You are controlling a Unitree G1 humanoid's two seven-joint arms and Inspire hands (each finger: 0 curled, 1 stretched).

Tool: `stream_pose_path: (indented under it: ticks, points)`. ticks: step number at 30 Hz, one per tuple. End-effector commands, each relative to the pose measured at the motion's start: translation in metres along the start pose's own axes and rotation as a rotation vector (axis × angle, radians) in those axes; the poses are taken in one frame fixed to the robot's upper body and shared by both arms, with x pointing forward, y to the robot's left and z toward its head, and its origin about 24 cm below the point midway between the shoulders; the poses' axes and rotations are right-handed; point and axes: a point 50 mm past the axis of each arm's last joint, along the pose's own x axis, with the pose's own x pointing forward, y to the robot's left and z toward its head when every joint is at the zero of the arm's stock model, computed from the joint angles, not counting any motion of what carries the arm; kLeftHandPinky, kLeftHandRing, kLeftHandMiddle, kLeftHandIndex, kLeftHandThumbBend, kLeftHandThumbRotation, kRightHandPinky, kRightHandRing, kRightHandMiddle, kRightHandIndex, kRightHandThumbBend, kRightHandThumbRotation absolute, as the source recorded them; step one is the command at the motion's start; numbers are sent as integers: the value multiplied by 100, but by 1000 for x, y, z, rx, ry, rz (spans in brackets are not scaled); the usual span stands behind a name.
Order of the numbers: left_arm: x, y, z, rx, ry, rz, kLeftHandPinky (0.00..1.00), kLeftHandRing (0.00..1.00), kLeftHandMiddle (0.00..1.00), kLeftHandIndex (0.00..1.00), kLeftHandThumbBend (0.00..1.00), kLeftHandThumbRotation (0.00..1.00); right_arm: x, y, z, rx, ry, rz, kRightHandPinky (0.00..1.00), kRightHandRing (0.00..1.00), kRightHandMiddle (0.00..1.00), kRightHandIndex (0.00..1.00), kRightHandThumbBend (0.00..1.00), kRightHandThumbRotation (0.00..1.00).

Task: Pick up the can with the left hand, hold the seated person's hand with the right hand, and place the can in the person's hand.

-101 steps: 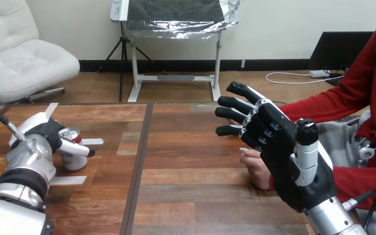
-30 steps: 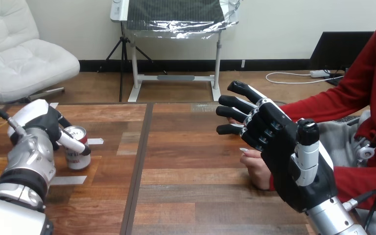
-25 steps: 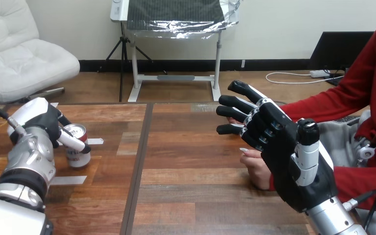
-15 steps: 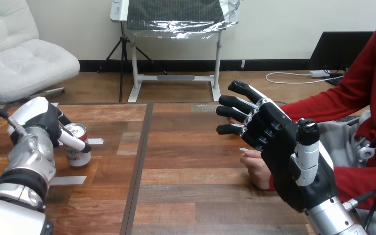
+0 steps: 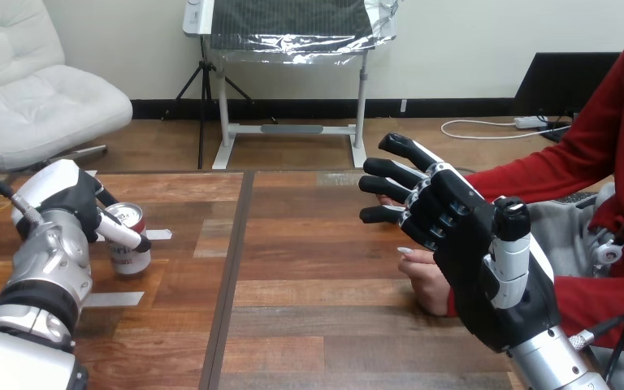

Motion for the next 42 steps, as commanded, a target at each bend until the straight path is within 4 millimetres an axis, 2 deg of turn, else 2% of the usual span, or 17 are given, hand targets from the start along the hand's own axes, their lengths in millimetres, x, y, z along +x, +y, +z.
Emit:
stream_pose_path:
  ticks: [1,9,17,29,42]
  points:
    - [2,21,17,-50,-70,81,36,45,51,49,71,0,12,1,20,-35,-110,18,71,82,83,88,96,100]
    - [1,27,23,-67,-94,87,36,45,51,50,72,0,14,-3,18,-83,-96,8,71,82,83,88,94,100]
    - [1,32,30,-99,-122,89,34,42,49,49,74,0,17,-12,15,-170,-74,0,76,83,83,87,91,100]
    - [-4,42,41,-176,-190,87,29,35,43,47,75,0,28,-37,11,-322,-35,-10,79,85,85,86,91,100]
    - [-18,55,52,-188,-279,85,28,34,42,45,77,0,36,-66,15,-602,27,-18,80,85,86,86,90,100]
